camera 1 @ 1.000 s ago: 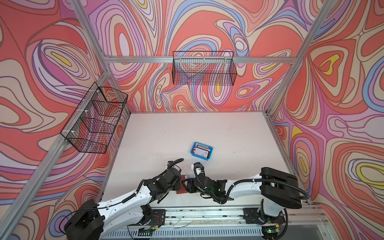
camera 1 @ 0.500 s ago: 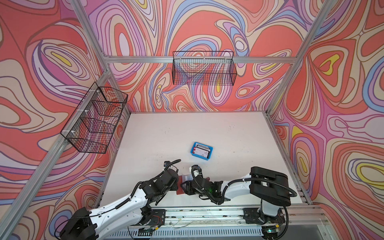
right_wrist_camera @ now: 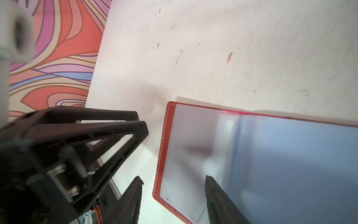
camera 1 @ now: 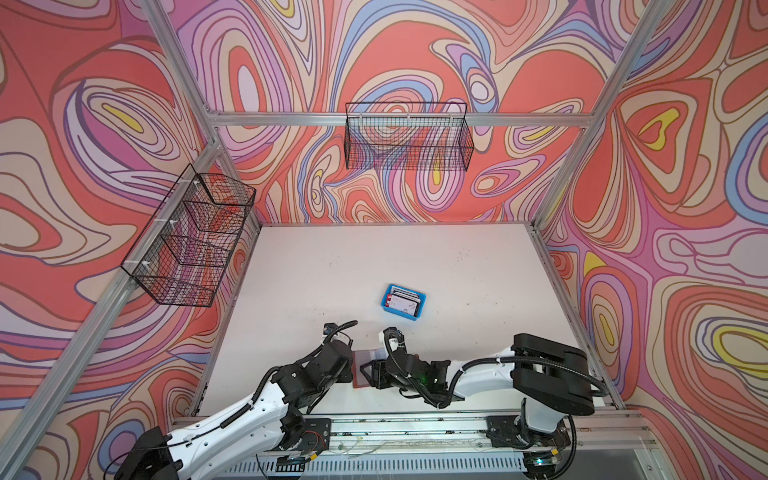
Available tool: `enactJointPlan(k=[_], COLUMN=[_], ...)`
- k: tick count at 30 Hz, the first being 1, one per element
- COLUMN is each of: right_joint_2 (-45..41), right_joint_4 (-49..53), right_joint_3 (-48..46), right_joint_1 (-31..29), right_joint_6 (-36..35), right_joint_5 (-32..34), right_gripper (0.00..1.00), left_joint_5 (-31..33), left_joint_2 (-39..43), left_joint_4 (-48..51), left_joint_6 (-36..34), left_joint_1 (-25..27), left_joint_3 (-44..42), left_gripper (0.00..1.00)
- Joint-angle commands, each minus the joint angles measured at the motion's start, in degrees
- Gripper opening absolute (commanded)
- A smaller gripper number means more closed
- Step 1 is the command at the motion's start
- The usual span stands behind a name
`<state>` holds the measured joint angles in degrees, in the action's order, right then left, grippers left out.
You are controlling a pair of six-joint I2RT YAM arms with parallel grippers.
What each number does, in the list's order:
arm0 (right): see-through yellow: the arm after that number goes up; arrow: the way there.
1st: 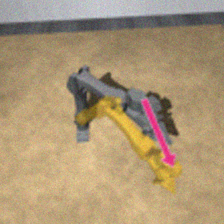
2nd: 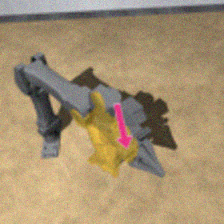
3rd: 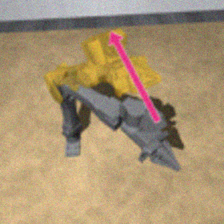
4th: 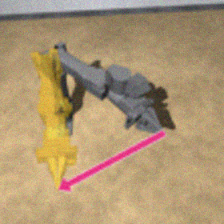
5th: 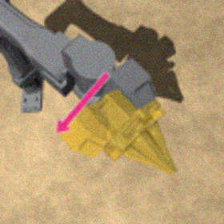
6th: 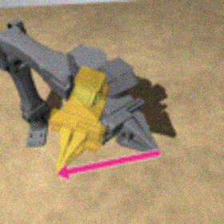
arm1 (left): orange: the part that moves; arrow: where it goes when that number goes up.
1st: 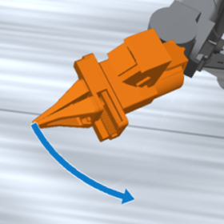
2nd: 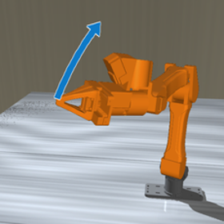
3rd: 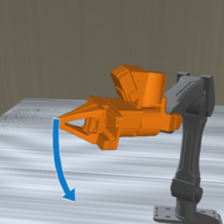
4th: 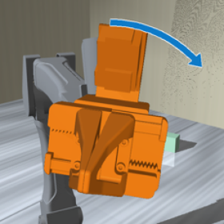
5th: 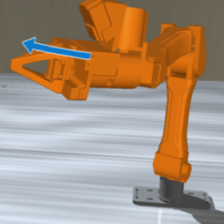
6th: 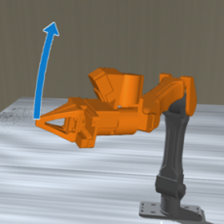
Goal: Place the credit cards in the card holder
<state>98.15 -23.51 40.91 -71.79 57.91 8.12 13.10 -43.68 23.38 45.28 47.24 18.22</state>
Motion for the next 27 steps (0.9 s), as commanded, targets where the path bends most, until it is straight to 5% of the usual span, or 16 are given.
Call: enactJointPlan(k=[1,15,24,27], right_joint_2=[-2.61,7.61,-4.28,-9.61], right_joint_4=[2.94,1.64,12.38,19.77], right_joint_3=[-0.81,3.12,3.95,5.97], right_joint_1=[0.16,0.80,3.29,6.01], right_joint_6=[-0.44,1.27,-3.48,-6.40], right_joint_5=[3.16,-2.03,0.53,2.45], right_gripper=[0.55,0.37,0.40,0.42], left_joint_5=[-0.27,-1.14,-0.62,-1.11], left_joint_2=[-0.09,-1.41,-0.43,1.29], left_joint_4=[1.10,0.32,8.00,10.86], left_joint_6=[0.52,0.28,-0.26,-0.45], left_joint_1=[-0.15,-0.13,-0.15,-0.14], left_joint_3=[-0.20,-0.21,5.20,5.94], left_gripper=[0.36,0.35,0.36,0.44])
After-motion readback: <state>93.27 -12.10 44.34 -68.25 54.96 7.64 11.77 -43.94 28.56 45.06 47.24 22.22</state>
